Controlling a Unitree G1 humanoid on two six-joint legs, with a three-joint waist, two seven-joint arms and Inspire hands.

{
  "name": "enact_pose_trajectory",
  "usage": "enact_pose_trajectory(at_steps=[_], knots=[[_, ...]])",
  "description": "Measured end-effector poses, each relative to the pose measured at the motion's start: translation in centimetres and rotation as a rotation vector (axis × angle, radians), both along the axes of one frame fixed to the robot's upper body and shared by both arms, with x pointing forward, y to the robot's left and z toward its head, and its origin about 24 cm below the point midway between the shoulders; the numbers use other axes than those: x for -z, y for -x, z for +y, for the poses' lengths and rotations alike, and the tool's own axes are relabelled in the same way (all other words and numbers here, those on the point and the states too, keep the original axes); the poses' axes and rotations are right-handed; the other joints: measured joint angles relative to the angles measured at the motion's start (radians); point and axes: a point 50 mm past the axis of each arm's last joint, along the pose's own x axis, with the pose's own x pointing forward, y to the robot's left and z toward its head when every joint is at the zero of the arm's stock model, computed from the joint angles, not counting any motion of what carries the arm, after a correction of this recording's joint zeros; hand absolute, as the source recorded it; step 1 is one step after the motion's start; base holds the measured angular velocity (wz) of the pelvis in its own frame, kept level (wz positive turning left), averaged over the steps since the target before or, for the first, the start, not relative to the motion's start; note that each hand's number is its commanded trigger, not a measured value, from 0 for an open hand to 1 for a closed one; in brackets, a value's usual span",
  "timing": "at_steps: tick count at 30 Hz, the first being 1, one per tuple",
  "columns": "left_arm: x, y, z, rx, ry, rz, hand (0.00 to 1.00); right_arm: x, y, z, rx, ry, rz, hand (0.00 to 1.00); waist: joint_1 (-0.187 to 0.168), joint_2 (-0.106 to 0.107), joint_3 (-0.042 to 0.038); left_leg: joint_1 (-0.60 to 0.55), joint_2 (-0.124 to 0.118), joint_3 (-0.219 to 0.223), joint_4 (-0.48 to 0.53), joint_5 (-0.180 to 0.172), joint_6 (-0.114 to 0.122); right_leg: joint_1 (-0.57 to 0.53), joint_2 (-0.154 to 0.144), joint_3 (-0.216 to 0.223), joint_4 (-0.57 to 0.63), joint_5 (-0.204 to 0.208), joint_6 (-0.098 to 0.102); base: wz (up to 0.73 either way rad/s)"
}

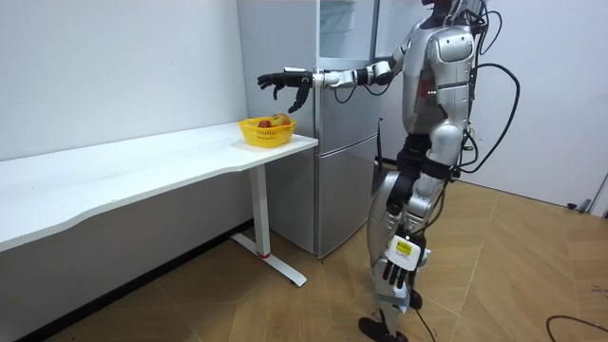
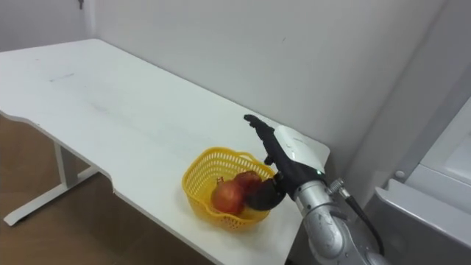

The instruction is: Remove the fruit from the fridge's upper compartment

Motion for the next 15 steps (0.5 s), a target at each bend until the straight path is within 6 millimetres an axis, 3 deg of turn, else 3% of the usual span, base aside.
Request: enact_pose_trajectory(at_steps=[15], knots=[[0.00,-0.14,-0.09,0.002,0.003,-0.005,0.00,0.31,-0.07,-0.24,0.007,-0.029,0.026,0.00,0.000,0.004,0.0026,-0.001,0.000,-0.003,0.000,0.000,0.000,0.000,0.000,-0.003,0.000,0.000,0.000,0.00]])
